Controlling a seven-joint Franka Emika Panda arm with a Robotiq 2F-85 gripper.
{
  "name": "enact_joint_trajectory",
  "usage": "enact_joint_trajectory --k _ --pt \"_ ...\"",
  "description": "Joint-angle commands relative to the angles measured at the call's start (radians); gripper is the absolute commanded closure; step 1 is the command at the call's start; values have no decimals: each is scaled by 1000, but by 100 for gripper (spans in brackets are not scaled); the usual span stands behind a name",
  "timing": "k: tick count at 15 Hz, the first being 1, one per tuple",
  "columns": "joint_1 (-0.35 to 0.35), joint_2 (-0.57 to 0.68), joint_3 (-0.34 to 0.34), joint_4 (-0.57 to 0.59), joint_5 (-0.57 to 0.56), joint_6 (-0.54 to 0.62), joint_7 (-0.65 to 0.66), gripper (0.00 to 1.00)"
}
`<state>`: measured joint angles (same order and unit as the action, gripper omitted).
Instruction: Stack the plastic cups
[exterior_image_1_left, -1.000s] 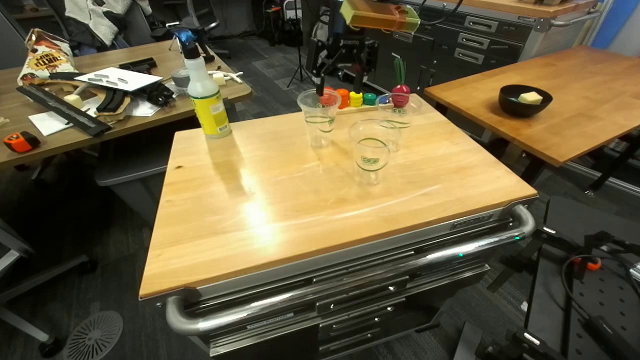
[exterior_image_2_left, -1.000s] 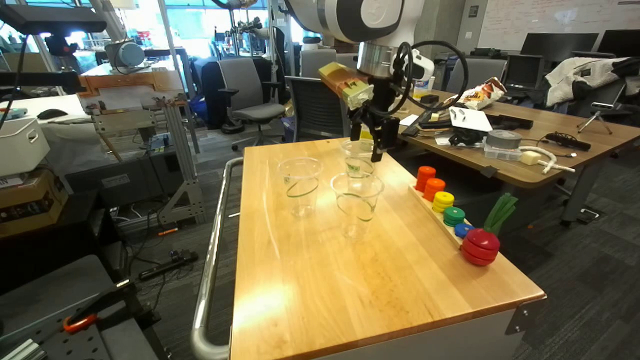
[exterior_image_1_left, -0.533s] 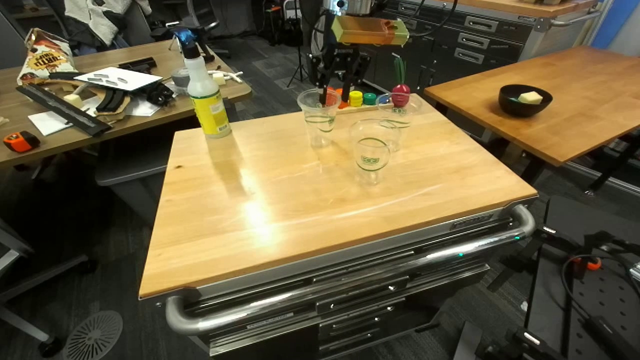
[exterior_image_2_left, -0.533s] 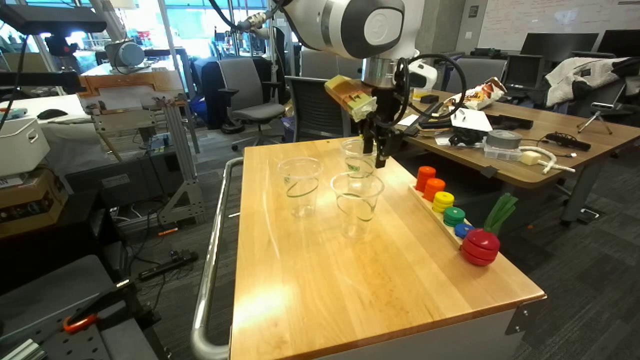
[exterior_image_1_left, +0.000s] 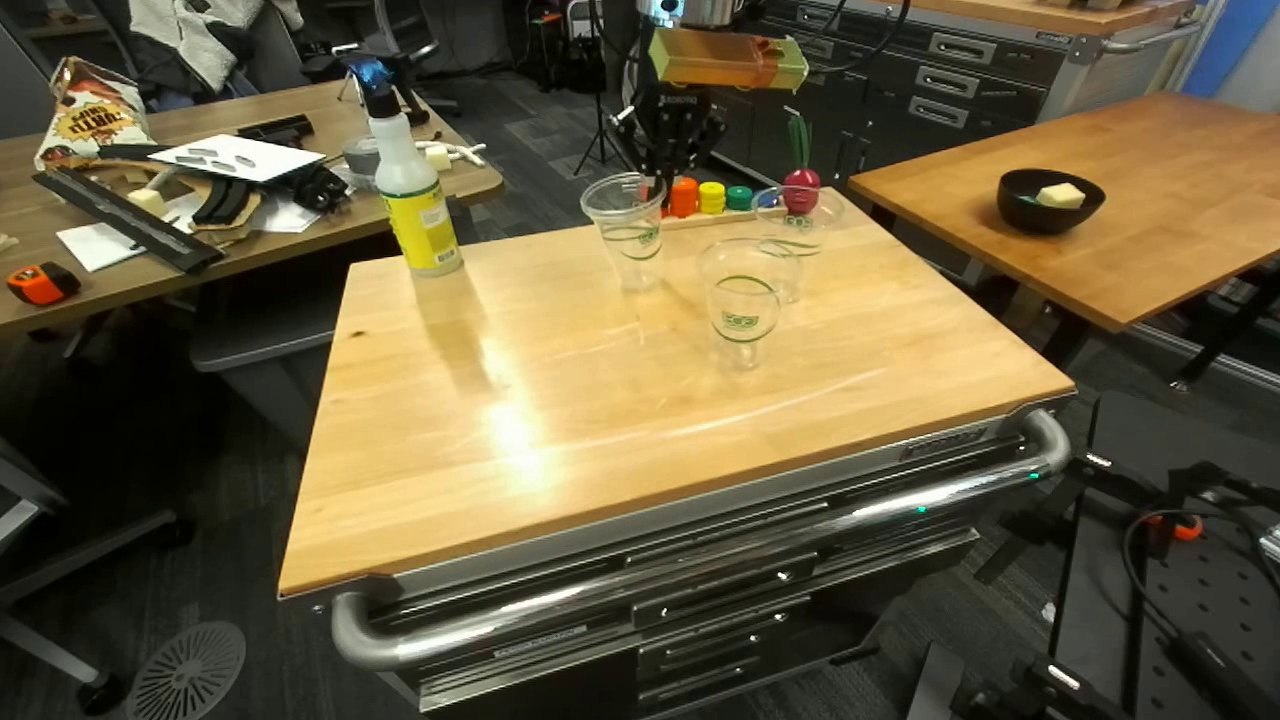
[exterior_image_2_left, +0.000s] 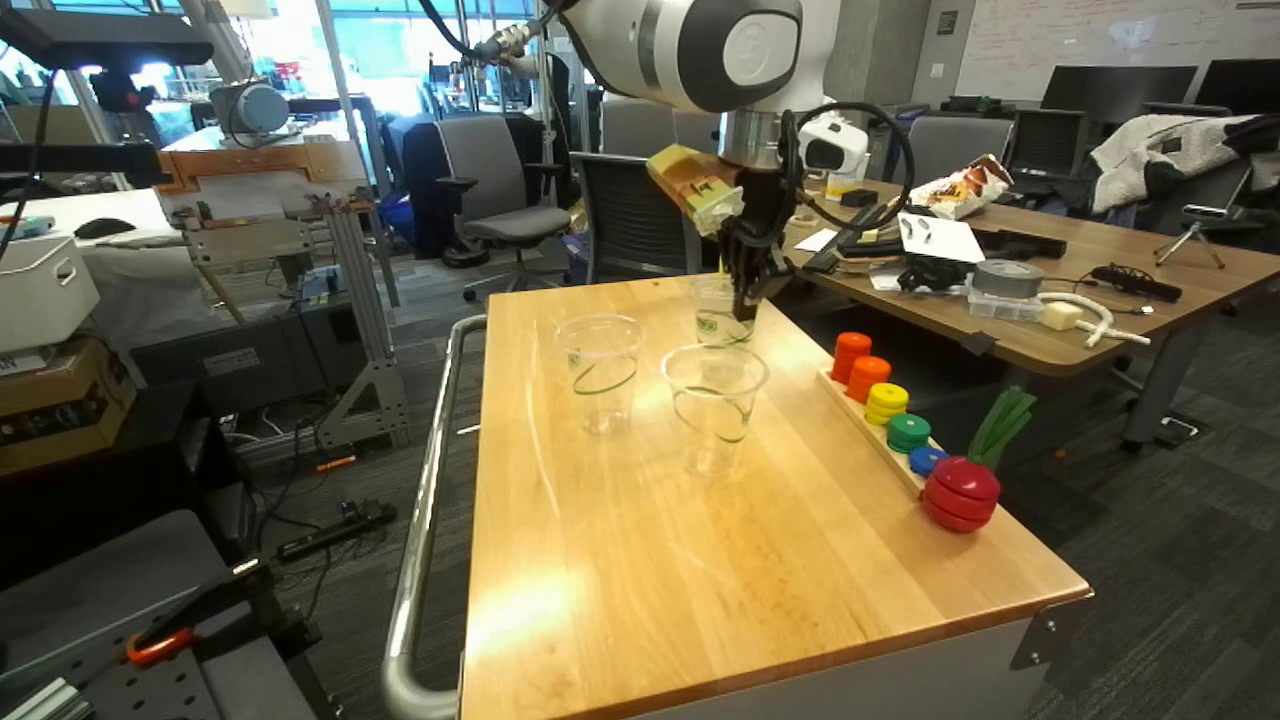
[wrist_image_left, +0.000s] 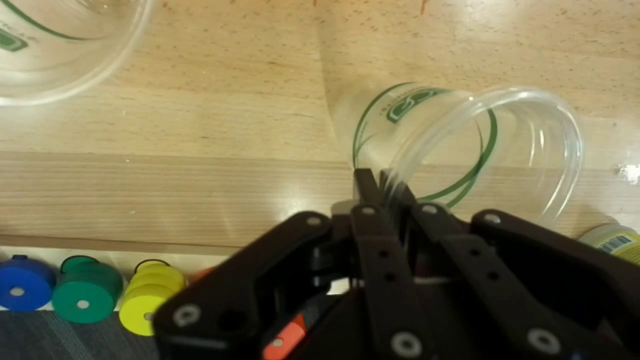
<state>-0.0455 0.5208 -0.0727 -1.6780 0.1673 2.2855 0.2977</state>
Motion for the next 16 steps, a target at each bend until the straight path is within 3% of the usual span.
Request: enact_joint_trajectory --k 1,9,16 --pt "-13 -21 10 14 41 -38 20 98" --pt "-48 -225 32 -57 173 -70 -50 98" --pt "-39 -521 9 -333 174 -121 -102 98"
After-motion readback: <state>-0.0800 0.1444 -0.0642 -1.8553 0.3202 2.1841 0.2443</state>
